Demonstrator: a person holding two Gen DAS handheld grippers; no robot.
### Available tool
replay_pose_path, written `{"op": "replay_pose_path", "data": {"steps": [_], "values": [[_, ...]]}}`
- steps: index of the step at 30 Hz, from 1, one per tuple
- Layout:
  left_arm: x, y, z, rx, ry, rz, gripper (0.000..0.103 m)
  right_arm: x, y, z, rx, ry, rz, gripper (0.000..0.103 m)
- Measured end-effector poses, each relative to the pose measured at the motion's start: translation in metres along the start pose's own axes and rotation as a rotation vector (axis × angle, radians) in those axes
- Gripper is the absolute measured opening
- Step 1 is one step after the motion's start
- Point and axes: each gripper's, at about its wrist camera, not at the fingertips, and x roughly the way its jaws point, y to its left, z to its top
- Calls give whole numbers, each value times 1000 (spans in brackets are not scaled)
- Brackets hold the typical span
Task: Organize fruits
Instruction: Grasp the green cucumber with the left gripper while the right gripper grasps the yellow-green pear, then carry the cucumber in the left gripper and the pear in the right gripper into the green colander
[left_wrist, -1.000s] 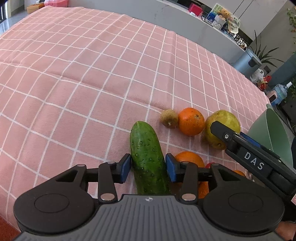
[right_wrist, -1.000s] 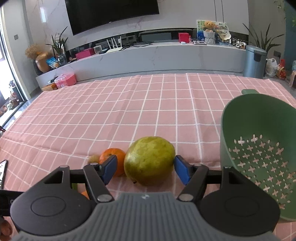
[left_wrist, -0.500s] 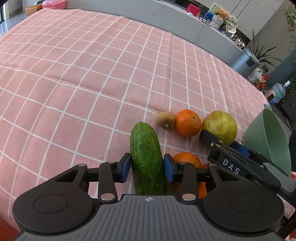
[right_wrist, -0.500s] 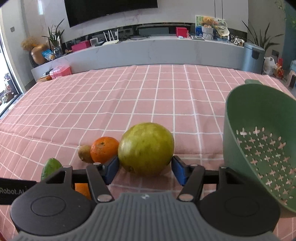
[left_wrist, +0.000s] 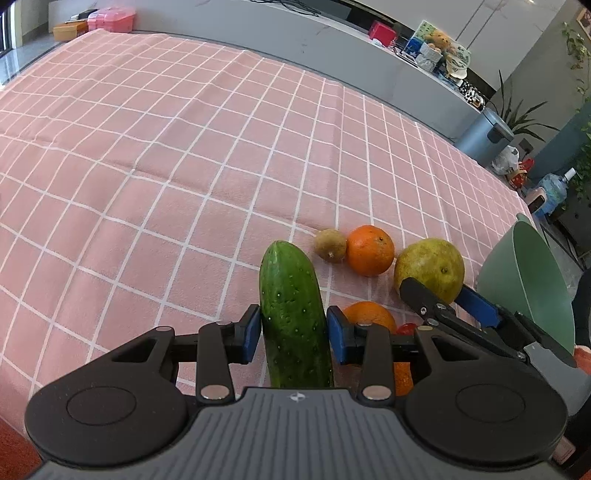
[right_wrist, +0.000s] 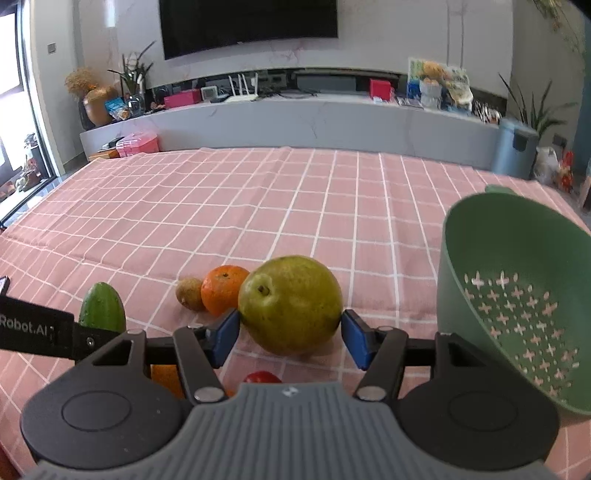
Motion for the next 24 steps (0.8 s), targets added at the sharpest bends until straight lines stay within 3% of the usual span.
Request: {"op": "replay_pose_path", "data": {"steps": [14, 24], "values": [[11, 3, 5, 3, 39, -7, 43, 21, -3, 12, -18, -51, 19, 61], [3, 0, 1, 20, 14, -12, 43, 26, -7, 13, 1, -60, 31, 59]]}}
